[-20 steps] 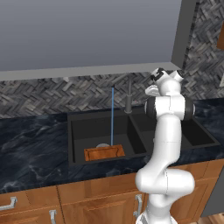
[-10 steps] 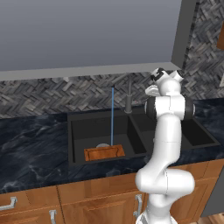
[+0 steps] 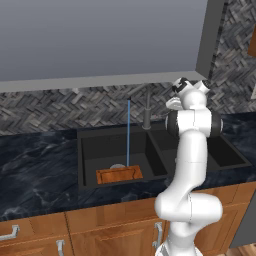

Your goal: Turn on the sink faucet with hot water and rinse the cutting board for ten seconds, then turn off the faucet. Push the cutting board to reach the water if necessary.

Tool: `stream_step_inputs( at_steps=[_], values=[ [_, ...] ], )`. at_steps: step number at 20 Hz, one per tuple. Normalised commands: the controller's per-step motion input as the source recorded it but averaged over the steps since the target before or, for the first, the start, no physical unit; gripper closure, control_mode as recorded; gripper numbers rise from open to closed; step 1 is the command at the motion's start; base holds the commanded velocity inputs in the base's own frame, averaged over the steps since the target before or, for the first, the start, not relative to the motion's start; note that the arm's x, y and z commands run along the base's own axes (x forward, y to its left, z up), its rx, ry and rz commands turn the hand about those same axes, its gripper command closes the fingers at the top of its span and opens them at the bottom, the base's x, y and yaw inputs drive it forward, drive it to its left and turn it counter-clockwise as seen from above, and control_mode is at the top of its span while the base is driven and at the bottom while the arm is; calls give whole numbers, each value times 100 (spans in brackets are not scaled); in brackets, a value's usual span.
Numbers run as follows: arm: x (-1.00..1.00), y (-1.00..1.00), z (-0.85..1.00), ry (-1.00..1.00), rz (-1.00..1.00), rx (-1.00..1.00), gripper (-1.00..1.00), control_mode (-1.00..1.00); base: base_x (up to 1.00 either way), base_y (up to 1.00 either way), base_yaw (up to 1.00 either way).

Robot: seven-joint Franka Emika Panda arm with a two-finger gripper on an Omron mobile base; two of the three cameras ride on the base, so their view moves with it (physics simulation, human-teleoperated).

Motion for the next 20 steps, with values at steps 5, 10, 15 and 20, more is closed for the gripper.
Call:
stream_step_inputs(
  at_steps=[5, 10, 15, 20],
  values=[
    [0, 0, 0, 0, 0, 0, 100, -100, 0, 0, 0],
    [3, 0, -1, 0, 0, 0, 100, -100, 0, 0, 0],
    [5, 1, -15, 0, 0, 0, 100, -100, 0, 0, 0],
    [9, 0, -25, 0, 0, 0, 100, -100, 0, 0, 0]
  ],
)
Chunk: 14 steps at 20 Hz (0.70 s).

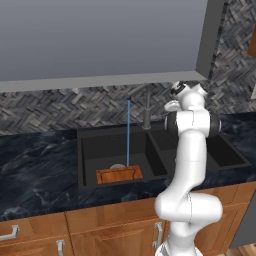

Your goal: Turn on the sink faucet with hot water and rinse the cutting board for ten seconds, then turn off the faucet. Push the cutting board to reach the water if necessary.

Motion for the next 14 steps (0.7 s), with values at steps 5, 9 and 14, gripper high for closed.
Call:
stream_step_inputs(
  at_steps=[5, 9, 14],
  values=[
    [15, 0, -20, 0, 0, 0, 100, -100, 0, 0, 0],
    [15, 1, -6, 0, 0, 0, 100, -100, 0, 0, 0],
    [10, 7, -1, 0, 0, 0, 100, -100, 0, 0, 0]
  ],
)
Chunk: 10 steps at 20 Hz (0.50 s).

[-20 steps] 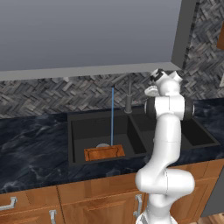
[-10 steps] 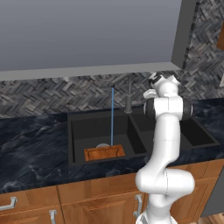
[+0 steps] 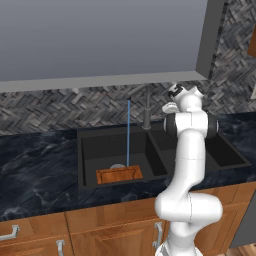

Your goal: Turn on the sink faucet with hot water and rinse the cutting board for ten seconds, then turn off the faucet. Push the cutting board to reach the water if necessary.

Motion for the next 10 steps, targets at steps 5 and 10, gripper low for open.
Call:
stream_step_inputs(
  at_steps=[5, 10],
  values=[
    [0, 12, 0, 0, 0, 0, 100, -100, 0, 0, 0],
    [0, 11, 0, 0, 0, 0, 100, -100, 0, 0, 0]
  ],
)
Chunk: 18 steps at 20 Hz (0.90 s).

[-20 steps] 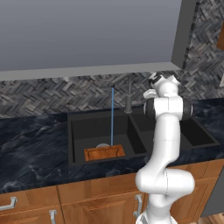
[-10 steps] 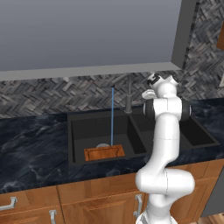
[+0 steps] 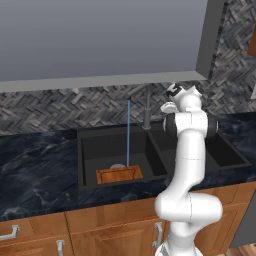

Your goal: Turn on the sink faucet with hot water and rinse the cutting board for ten seconds, then turn off the faucet. Push the cutting board to reach the water if necessary.

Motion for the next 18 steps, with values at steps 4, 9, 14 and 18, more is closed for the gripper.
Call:
stream_step_inputs(
  at_steps=[4, 9, 14, 18],
  values=[
    [0, 2, -6, 0, 0, 0, 100, -100, 0, 0, 0],
    [0, 0, -11, 0, 0, 0, 100, -100, 0, 0, 0],
    [0, 0, -1, 0, 0, 0, 100, -100, 0, 0, 0],
    [0, 0, -3, 0, 0, 0, 100, -100, 0, 0, 0]
  ],
)
